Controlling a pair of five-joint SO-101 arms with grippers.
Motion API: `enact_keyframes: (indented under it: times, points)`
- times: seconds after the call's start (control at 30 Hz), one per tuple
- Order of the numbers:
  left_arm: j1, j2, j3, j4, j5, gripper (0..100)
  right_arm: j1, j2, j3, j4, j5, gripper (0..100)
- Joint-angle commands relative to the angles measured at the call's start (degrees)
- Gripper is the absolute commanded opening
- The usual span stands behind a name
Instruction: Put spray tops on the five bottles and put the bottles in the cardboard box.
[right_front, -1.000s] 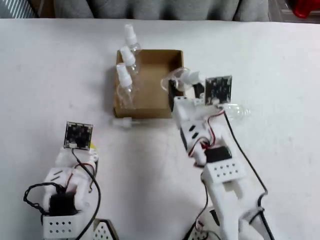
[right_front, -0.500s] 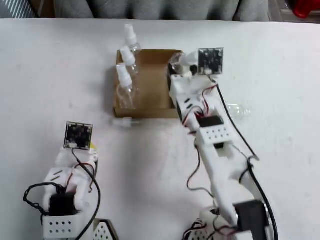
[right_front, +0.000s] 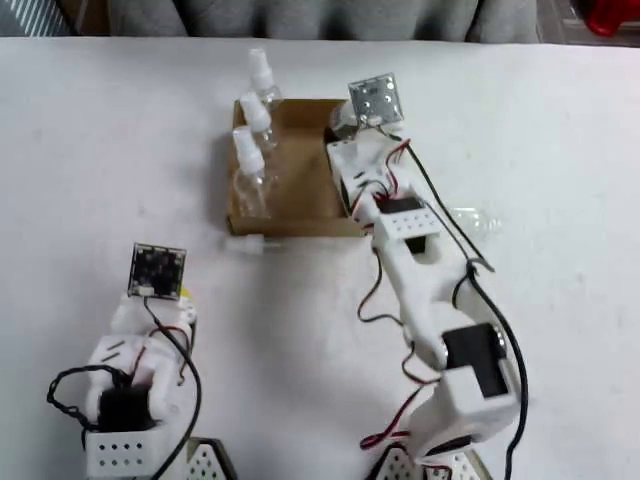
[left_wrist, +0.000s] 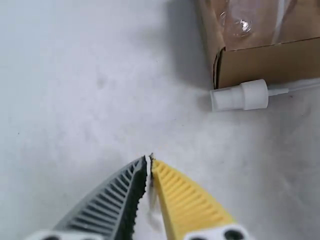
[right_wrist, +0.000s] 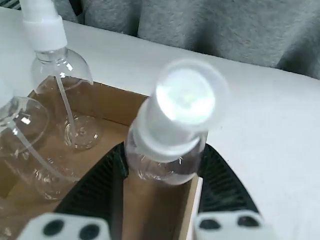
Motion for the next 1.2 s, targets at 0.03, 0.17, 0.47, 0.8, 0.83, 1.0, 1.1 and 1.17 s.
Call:
enact_keyframes:
  times: [0.03,0.17,0.47,0.8,0.83,1.0,1.1,1.17]
  points:
    - [-0.48,-0.75,-0.18,-0.09,-0.35,3,1.63,2.95,-8.62,-1.1,1.14,1.5]
    - [-0.48,-0.75,-0.18,-0.09,-0.35,3,2.24,6.64,-14.07,-0.84,1.23,1.5]
    - [-0.48,-0.75,-0.18,-0.18,-0.35,3,2.33,13.14,-26.73,15.52,0.7,1.5]
    - [-0.48,-0.75,-0.18,-0.18,-0.35,3,2.95,17.8,-27.25,15.34,0.88,1.5]
    - [-0.48,-0.75,-0.18,-0.18,-0.35,3,2.95,18.24,-27.25,15.34,1.14,1.5]
    - [-0.4,-0.75,-0.18,-0.18,-0.35,3,2.59,19.65,-27.34,15.87,1.32,1.5]
    - [-0.4,-0.75,-0.18,-0.18,-0.35,3,2.86,19.3,-27.43,18.86,1.32,1.5]
    - [-0.4,-0.75,-0.18,-0.18,-0.35,3,2.86,19.21,-28.84,21.41,1.32,1.5]
